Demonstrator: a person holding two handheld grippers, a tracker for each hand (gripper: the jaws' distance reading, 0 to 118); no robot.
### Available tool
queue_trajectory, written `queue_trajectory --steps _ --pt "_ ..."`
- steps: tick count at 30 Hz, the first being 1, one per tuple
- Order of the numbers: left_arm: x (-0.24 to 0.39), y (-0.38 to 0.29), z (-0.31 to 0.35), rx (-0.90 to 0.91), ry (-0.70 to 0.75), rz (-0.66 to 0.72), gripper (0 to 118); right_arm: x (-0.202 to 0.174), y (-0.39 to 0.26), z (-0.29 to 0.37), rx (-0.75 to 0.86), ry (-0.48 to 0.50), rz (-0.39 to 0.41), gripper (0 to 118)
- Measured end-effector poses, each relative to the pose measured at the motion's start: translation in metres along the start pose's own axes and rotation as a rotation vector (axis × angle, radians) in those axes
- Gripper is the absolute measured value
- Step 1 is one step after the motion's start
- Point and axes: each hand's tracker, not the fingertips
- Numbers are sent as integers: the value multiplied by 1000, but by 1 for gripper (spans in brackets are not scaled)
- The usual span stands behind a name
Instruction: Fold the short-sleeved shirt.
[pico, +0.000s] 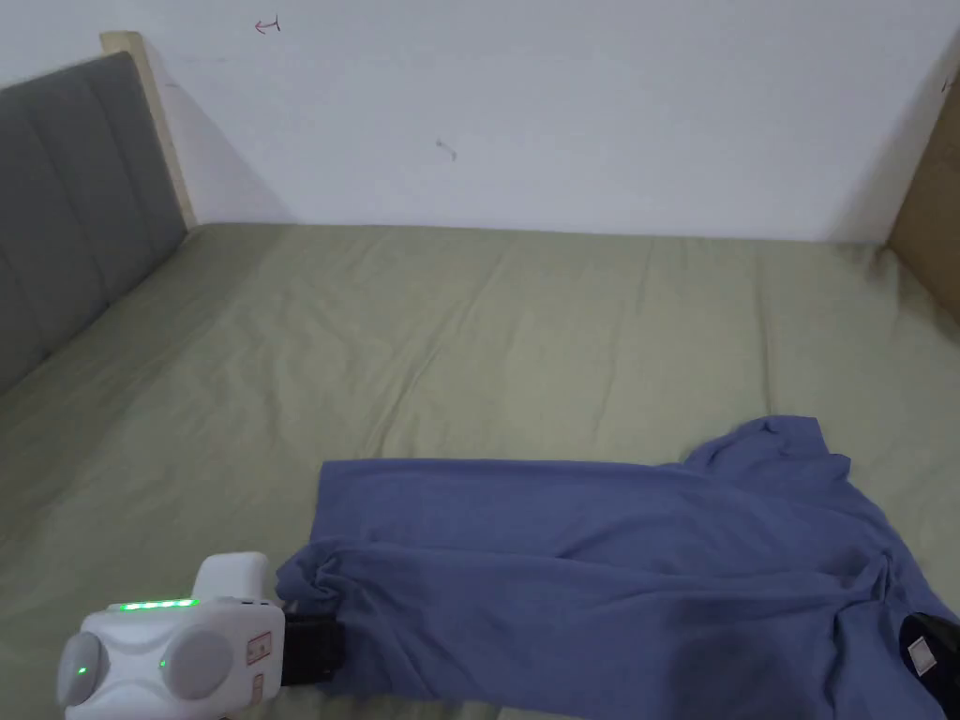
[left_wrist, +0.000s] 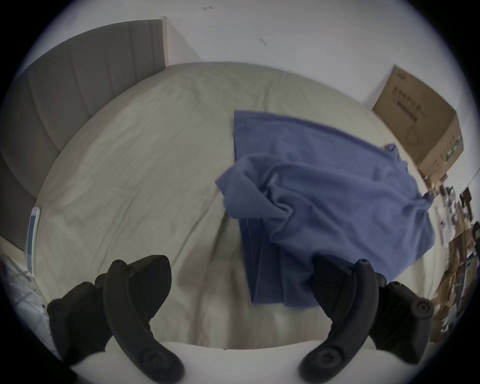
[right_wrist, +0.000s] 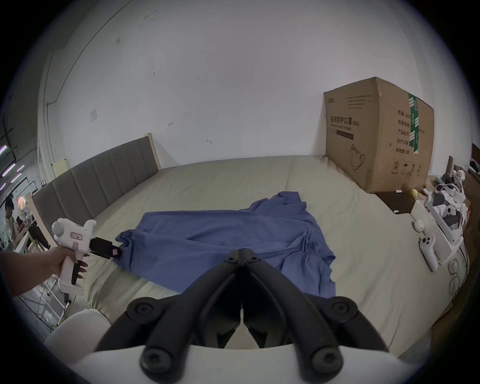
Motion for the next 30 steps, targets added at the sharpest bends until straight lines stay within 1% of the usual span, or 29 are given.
queue_trajectory --steps 2,3,4,5,6,7,10,11,12,13,14,16,18,19,20,21,22,23,25,26,27,29,30 --pt "11 0 -9 -39 4 -44 111 -2 0 -6 -11 7 9 0" --pt "13 2 -21 -62 -5 -80 106 -2 -1 -9 -17 8 11 0" --pt "23 0 -23 -38 -22 -140 100 -3 -3 -11 -23 8 11 0" --pt "33 -3 -20 -12 -7 -213 98 -4 -4 -13 -30 9 8 0" --pt "40 -5 -17 19 -11 -291 85 -4 -5 -15 -35 12 2 0" --pt "44 -6 -16 25 -33 -331 69 -4 -6 -17 -38 12 -6 0" --pt "39 -7 -14 28 -45 -287 28 -1 -9 -17 -48 15 -38 0" --pt "31 -5 -13 38 -34 -237 12 2 -8 -16 -46 14 -54 0" --pt "23 -2 -9 48 -50 -173 11 8 -8 -12 -29 5 -81 0" --pt "17 0 -4 45 -111 -98 10 17 -6 -10 -16 -10 -121 0" --pt "12 1 1 48 -122 -66 10 31 -2 -9 -20 -27 -172 0" --pt "11 5 14 84 -107 -99 10 64 7 -14 -65 -88 -262 0" --pt "11 11 28 138 -96 -129 10 97 14 -27 -129 -131 -294 0" --pt "14 13 35 142 -107 -130 10 113 16 -38 -178 -121 -302 6" --pt "15 15 39 152 -109 -129 10 123 17 -47 -222 -120 -301 30" --pt "15 19 43 154 -109 -129 10 133 16 -57 -251 -119 -307 80" --pt "16 21 45 153 -105 -132 10 142 14 -68 -283 -124 -327 111" --pt "23 21 50 155 -97 -137 10 149 10 -79 -326 -147 -356 118" --pt "26 22 52 154 -79 -148 10 158 -2 -94 -370 -145 -424 118" --pt "26 22 51 152 -72 -149 10 162 -5 -100 -384 -159 -454 118" --pt "24 23 49 148 -69 -146 10 165 -11 -108 -429 -163 -475 118" --pt "25 20 45 134 -64 -130 10 174 -21 -127 -530 -186 -492 118" --pt "26 18 42 120 -67 -126 10 174 -28 -135 -596 -170 -484 118"
